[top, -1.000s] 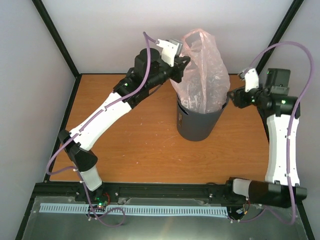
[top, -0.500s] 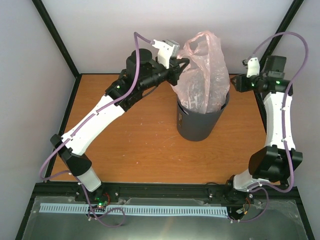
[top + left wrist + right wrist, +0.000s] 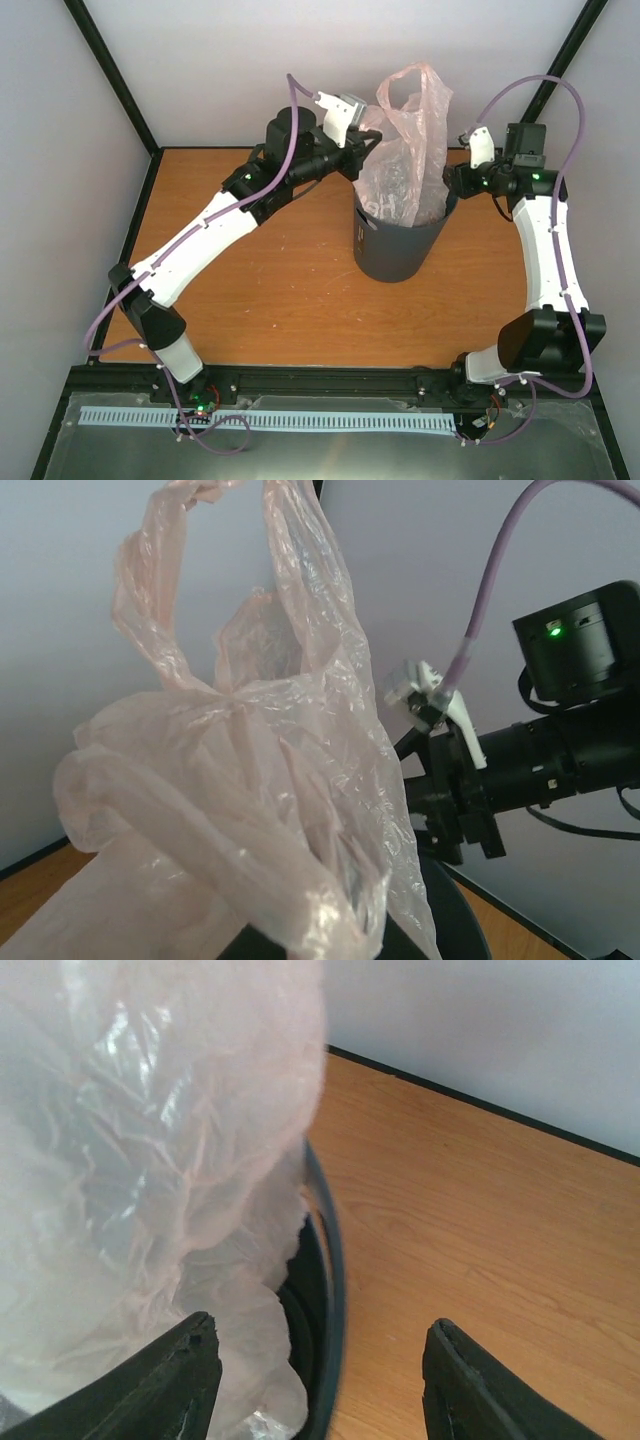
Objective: Put the trash bags into the trash bin
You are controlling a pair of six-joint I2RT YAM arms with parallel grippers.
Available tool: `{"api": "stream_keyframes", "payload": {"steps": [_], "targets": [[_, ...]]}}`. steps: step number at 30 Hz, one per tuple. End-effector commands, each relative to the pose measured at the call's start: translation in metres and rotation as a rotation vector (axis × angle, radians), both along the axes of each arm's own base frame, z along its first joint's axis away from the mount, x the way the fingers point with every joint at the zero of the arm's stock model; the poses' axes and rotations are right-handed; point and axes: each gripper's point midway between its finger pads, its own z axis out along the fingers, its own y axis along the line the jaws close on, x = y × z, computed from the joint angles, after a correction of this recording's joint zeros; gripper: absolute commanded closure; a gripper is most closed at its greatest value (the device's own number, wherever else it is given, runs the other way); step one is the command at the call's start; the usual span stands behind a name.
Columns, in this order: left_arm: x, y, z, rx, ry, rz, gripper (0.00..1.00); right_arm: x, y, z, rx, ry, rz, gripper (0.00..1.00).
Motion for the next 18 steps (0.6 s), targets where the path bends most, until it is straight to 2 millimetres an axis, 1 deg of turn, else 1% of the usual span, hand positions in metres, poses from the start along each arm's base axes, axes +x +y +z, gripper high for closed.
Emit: {"api": "stream_keyframes", "payload": {"steps": [1, 4, 6, 9, 13, 14, 16, 18], "targets": [[0.003, -0.013, -0.006, -0.020, 0.014, -0.035, 0.99, -0.007, -0.023, 0.024, -0.004, -0.067, -0.082, 0.43], [0.006, -0.022, -0.015, -0.023, 0.033, -0.061, 0.99, -0.012, -0.033, 0.035, 0.005, -0.093, -0.108, 0.41], [0.006, -0.028, -0.021, -0.029, 0.052, -0.084, 0.99, -0.017, -0.036, 0.037, 0.014, -0.093, -0.115, 0.40], [0.005, -0.041, -0.032, -0.042, 0.092, -0.138, 0.99, -0.023, -0.046, 0.034, 0.034, -0.082, -0.136, 0.39], [0.000, -0.057, -0.055, -0.043, 0.175, -0.222, 0.99, -0.027, -0.069, 0.011, 0.036, -0.048, -0.198, 0.39], [-0.002, -0.062, -0.054, -0.061, 0.177, -0.250, 0.99, -0.027, -0.074, 0.002, 0.036, -0.030, -0.209, 0.39], [-0.006, -0.069, -0.065, -0.063, 0.212, -0.292, 0.99, -0.029, -0.079, -0.017, 0.033, 0.007, -0.217, 0.39], [-0.010, -0.072, -0.073, -0.057, 0.232, -0.316, 0.99, -0.031, -0.078, -0.034, 0.041, 0.036, -0.208, 0.39]]}}
